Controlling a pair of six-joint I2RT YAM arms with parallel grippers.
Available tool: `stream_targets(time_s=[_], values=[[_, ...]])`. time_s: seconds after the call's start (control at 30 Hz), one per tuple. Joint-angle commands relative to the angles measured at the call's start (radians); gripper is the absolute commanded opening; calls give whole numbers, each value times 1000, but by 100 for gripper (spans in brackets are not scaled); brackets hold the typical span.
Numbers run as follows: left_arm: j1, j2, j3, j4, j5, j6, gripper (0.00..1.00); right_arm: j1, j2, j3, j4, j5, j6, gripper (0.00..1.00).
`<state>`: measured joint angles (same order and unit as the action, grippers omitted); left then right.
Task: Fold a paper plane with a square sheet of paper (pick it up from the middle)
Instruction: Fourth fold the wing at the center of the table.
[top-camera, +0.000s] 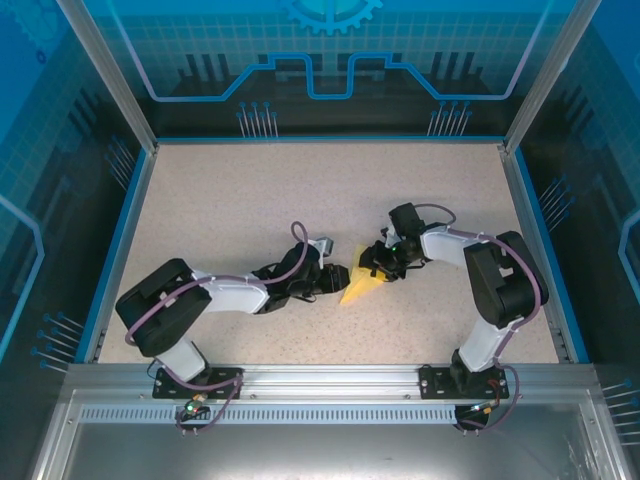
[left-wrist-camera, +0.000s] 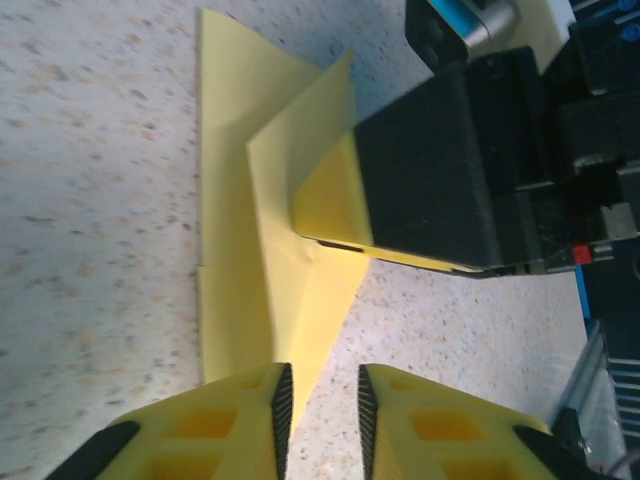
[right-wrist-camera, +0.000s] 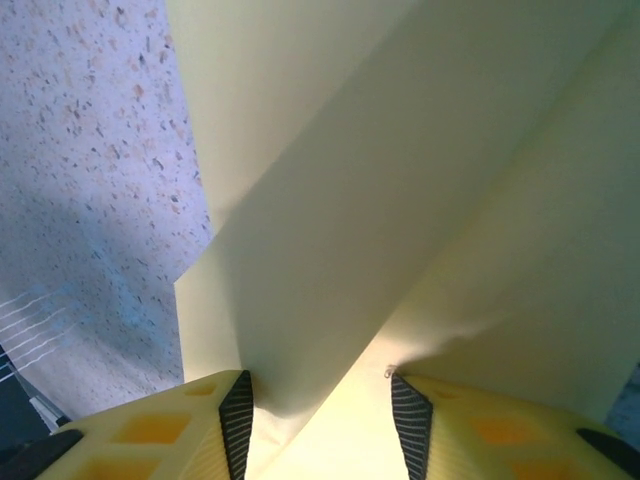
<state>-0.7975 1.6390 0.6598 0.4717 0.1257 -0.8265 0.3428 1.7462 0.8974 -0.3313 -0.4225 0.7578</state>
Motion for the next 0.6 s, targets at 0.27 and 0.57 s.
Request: stream_targets(time_s=[0.27, 0.57], values=[[9, 123, 137, -68, 96, -37, 9, 36, 96, 17, -126, 147, -21, 45], [13, 176, 180, -176, 69, -25, 0, 37, 108, 24, -124, 131, -21, 46]])
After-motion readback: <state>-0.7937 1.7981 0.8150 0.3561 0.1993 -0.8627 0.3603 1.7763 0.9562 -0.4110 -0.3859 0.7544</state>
